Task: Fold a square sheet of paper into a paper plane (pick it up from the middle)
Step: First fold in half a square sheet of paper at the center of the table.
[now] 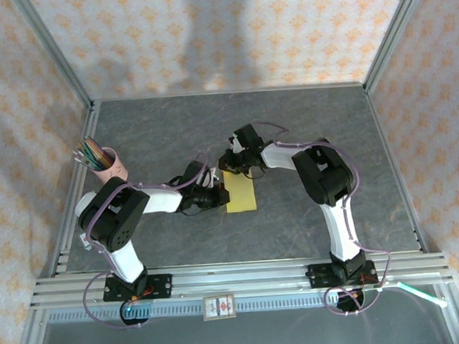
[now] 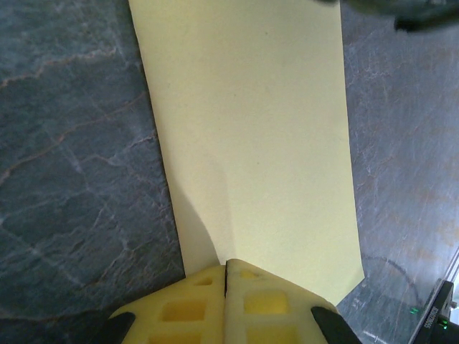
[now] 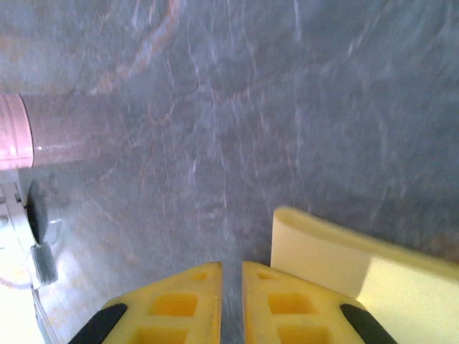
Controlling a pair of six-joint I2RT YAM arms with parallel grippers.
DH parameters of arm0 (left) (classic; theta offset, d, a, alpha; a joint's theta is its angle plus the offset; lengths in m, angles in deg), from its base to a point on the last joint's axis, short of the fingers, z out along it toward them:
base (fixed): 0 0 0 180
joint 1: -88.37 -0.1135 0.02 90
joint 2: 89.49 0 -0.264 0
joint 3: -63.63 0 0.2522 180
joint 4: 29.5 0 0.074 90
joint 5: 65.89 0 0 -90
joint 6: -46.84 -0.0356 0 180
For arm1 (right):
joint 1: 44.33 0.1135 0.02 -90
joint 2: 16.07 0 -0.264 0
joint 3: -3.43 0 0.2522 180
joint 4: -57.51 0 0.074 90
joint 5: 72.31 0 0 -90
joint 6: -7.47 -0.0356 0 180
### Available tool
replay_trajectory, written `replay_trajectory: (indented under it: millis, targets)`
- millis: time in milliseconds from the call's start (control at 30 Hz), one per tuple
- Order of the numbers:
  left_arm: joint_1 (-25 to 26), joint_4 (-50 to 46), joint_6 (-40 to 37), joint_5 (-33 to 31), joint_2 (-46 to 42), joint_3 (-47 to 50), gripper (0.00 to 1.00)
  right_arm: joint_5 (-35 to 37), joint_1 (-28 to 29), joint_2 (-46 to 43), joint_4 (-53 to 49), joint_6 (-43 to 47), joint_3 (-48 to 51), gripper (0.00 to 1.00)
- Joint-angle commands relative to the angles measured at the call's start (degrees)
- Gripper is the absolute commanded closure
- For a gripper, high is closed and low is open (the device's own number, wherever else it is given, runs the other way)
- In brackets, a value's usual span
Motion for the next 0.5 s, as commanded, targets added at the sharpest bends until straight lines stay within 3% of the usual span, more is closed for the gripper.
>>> replay_trajectory:
  millis: [0,300,467]
  targets:
    - [-0.5,-15.4,-3.9,-14.2,6.2,3.6,1.00,5.3,-2.2,3.3,-0.3,2.1,-3.0,0.84]
    - [-0.5,-14.4,-3.5,-13.2,5.4,3.0,1.00,5.6,-4.2,7.5,-4.2,3.4,-11.9,0.84]
    - [-0.6,-14.1,-3.4,-12.6,4.4,2.2,1.00,5.1,-4.9,4.5,-5.3,4.8,-13.1,0.84]
